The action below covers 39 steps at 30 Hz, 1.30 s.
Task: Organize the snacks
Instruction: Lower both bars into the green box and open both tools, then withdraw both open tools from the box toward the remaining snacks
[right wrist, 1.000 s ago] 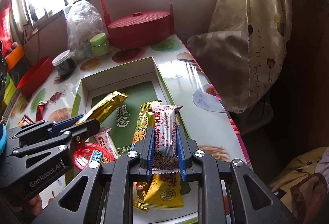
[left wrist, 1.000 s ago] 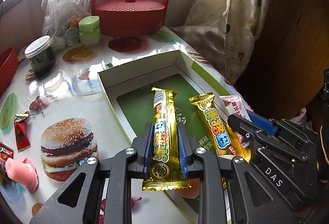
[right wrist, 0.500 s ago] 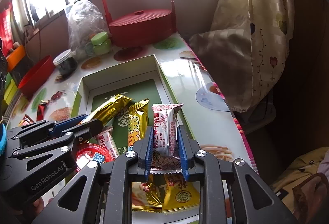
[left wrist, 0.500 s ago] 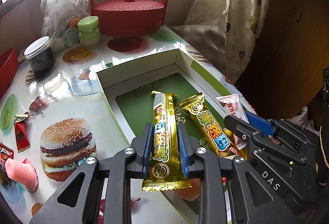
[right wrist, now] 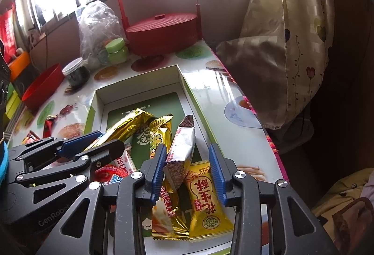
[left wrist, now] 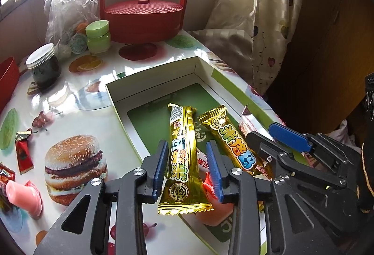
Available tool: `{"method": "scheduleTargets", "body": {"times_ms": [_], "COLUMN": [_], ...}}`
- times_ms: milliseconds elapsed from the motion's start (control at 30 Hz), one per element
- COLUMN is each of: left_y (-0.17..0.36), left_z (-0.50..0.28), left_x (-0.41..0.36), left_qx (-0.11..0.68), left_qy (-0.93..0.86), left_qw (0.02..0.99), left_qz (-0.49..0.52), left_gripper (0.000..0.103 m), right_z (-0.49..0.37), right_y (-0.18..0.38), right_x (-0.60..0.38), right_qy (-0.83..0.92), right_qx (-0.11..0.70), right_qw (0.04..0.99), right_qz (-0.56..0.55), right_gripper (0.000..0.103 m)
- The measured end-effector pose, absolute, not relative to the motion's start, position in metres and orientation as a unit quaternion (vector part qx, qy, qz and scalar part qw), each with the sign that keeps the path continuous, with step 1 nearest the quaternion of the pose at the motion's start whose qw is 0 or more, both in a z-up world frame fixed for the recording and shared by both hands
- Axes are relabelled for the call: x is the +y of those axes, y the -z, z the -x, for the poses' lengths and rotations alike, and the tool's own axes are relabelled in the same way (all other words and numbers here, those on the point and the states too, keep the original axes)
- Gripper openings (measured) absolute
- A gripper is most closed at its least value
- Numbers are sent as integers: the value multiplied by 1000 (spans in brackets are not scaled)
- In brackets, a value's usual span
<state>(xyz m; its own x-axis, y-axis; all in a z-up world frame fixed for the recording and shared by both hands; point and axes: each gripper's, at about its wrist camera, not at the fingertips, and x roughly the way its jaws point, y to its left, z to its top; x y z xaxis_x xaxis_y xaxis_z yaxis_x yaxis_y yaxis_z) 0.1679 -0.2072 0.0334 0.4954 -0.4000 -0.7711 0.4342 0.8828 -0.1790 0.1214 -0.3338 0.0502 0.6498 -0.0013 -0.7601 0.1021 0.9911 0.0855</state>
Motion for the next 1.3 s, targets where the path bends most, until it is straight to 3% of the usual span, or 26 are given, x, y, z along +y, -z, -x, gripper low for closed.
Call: {"method": "scheduleTargets", "body": {"times_ms": [100,1300], "left_y": [-35,-76], "left_z": [-167,-131], "left_x": [-206,-198], "left_qx": [439,368], "left_qy": [234,213], "left_qw": [867,904], "left_qz": [-22,-48], "left_gripper": [41,41], "right_z": [-121,-86], "right_y": [-50,-69], "right_x": [-335,-343], "right_qy": [30,47], "right_qx": [417,381], "right_qw": [906,919], "right_qz": [-60,-85], "right_gripper": [38,46]}}
